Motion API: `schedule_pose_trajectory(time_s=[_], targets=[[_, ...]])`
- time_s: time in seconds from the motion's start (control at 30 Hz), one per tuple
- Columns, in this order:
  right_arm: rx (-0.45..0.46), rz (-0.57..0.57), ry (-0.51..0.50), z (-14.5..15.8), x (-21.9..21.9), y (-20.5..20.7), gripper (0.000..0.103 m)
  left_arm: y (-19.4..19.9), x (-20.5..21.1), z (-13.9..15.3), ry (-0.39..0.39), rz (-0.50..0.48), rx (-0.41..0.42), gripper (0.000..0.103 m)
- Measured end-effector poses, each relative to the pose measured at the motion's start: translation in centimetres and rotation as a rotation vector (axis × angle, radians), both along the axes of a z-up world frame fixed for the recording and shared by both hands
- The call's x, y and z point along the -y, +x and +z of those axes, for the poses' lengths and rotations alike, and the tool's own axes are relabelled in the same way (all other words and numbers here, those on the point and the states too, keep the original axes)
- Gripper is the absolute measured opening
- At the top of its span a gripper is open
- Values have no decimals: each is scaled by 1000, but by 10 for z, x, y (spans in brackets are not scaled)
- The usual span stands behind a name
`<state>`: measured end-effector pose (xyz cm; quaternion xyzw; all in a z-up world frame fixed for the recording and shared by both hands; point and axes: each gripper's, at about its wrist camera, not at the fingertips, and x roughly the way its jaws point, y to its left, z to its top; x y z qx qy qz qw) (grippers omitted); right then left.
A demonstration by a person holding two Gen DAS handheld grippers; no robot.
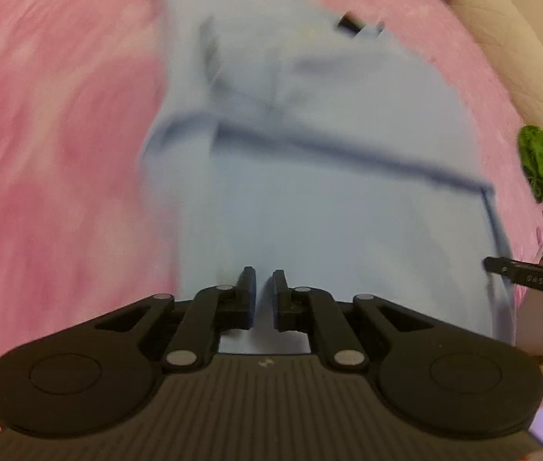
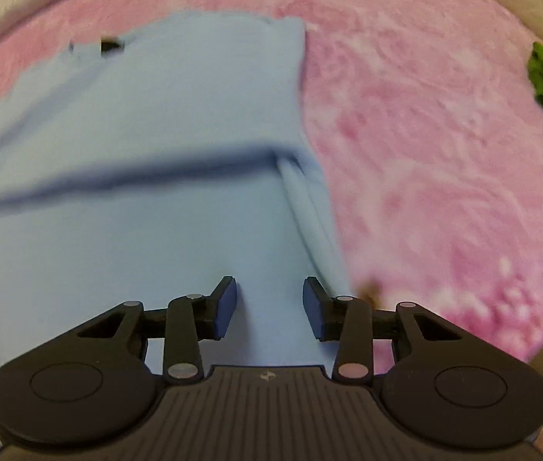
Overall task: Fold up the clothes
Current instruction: 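Fold the held side toward the middle with the left gripper and release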
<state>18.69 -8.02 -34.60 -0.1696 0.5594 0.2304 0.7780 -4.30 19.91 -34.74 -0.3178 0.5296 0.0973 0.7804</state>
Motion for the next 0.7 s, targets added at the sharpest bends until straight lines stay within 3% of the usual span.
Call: schedule_pose_trajectory(time_s=[0.17,0.27,0.33,0.43,0.53,0.63,0.7], targets=[[-108,-8,-17,4,52,-36,44,-71,28,15,-11,124,-74,3],[-170,-5,-90,8,63,-51,45,-76,43,44,57,161,-149,3],[-207,-27,-46,25,67,-51,45,-73,53,69,111,157,-189,8],[-179,5,50,71,62,-47,50,-65,69,119,187,129,-145,9],[-95,45,116,125,52,-46,64,-44,86,164,234,108,-92,14],[-64,53,168,163,49,-46,73,-37,102,203,278,74,-57,26],[-67,42,176,176,51,-48,73,-33,111,220,306,50,-49,28]])
